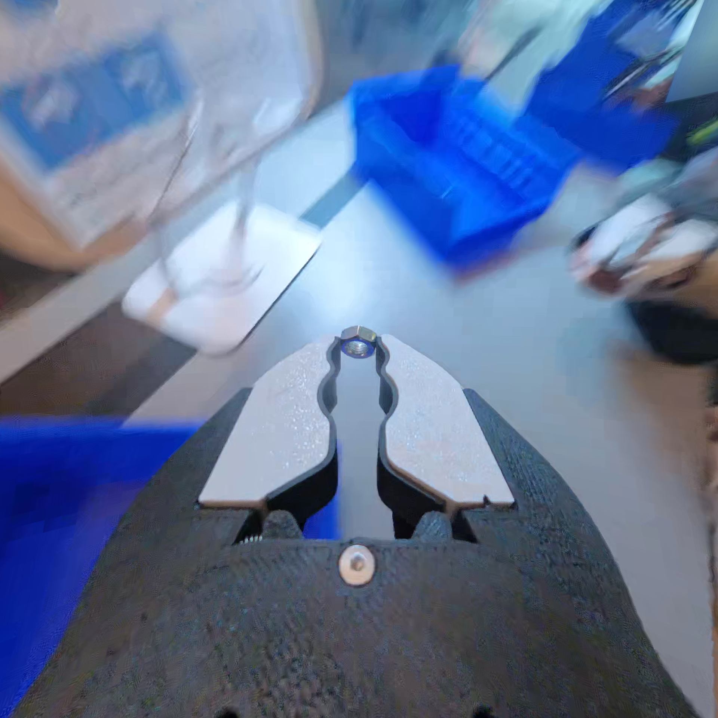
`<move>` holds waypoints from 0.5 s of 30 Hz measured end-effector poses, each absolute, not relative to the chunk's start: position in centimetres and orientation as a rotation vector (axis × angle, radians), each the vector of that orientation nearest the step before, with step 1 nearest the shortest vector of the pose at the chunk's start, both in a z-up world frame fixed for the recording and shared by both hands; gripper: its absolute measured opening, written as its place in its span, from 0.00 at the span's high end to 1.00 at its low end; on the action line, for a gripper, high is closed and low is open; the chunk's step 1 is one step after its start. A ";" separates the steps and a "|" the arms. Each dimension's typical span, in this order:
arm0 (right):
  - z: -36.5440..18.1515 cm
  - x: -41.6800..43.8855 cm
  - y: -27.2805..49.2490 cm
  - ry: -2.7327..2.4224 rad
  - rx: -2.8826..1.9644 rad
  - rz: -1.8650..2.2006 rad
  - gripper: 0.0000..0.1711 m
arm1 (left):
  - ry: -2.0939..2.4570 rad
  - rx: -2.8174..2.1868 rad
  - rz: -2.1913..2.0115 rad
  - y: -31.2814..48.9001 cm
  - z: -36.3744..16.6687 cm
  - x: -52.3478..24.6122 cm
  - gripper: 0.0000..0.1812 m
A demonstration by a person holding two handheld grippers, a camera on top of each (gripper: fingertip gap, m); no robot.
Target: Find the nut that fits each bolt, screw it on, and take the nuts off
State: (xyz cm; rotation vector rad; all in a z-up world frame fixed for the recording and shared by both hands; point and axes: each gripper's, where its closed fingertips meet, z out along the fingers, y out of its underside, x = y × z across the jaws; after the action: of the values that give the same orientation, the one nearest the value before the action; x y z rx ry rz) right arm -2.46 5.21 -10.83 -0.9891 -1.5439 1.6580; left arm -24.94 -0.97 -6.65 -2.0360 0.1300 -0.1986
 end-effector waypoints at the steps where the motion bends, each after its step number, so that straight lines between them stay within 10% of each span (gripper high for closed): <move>1: -10.7 -2.5 4.9 -1.538 -0.990 1.675 0.89 | 0.168 -1.901 -0.256 -0.4 -4.8 -21.6 0.90; 15: -9.4 -2.5 0.2 -1.473 -0.959 1.765 0.89 | 0.162 -1.131 -0.900 2.3 -3.0 -1.6 0.91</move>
State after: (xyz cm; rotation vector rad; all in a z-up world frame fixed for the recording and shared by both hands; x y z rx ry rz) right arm -2.46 0.17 -9.39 -0.9587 -1.4734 1.7647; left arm -1.57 2.30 -2.99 -1.1311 0.1617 -0.9002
